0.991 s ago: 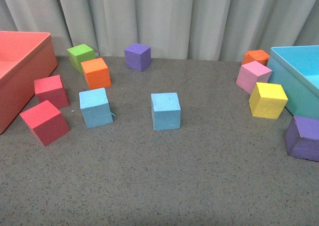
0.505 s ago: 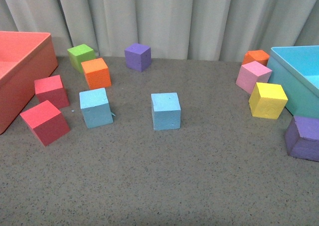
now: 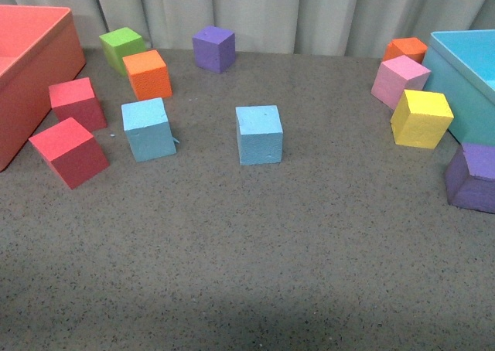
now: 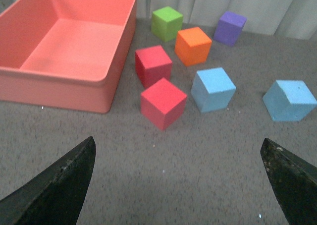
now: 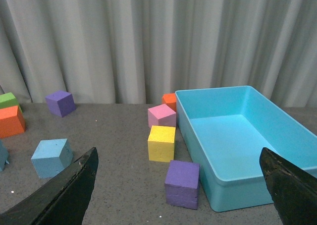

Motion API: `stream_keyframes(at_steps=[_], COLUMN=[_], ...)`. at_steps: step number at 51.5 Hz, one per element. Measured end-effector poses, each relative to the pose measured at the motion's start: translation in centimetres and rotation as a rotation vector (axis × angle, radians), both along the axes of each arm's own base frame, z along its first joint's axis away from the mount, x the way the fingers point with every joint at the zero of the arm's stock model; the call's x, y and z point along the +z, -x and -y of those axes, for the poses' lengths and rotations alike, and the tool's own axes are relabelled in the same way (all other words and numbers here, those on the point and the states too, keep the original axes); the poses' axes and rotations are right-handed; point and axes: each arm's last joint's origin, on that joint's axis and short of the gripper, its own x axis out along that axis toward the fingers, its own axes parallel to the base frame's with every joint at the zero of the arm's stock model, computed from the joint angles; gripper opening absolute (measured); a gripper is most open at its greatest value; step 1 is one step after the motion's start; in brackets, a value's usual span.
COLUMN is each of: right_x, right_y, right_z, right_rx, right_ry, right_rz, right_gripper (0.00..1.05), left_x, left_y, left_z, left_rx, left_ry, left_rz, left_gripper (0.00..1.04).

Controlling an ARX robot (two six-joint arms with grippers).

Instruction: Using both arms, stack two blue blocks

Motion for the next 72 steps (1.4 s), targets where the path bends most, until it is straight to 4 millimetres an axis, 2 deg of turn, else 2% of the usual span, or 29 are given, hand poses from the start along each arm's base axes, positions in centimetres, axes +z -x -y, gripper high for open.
stream_keyframes(at_steps=[5,10,14,23,27,32,44,61,72], right_x=[0.0,0.0,0.0,0.0,0.0,0.0,0.0,0.0,0.0], right_y=[0.0,0.0,0.0,0.0,0.0,0.0,0.0,0.0,0.0], right_z=[0.0,0.0,0.0,0.0,0.0,0.0,0.0,0.0,0.0], right_rx=[0.000,0.000,0.000,0.000,0.000,0.000,0.000,0.000,0.000], right_ry=[0.000,0.000,0.000,0.000,0.000,0.000,0.000,0.000,0.000], right_rz=[0.000,0.000,0.000,0.000,0.000,0.000,0.000,0.000,0.000], right_gripper=[0.95,0.95,0.95,0.95,0.95,0.95,0.95,0.95,0.95], left_x=[1.5,1.8,1.4,-0.9,-1.7,-2.7,-4.3,-6.3,-7.5], left_y=[-3.8,-7.3,-10.4,-19.5,-22.5,-25.2,-28.9,-30.2,-30.8], left_z=[0.6,1.3,2.3,4.9,6.1,7.2,8.1,8.4,8.8], left_rx=[-0.013,-0.033,-0.064,-0.048,-0.049,-0.044,0.007,0.075,0.086], left_ry=[0.011,0.026,0.011,-0.003,-0.001,0.006,0.037,0.023,0.074], left_rz=[-0.009,-0.070,-0.144,-0.351,-0.415,-0.499,-0.565,-0.646,-0.700], left_gripper=[0.98,0.98,0.98,0.98,0.98,0.98,0.98,0.98,0.98])
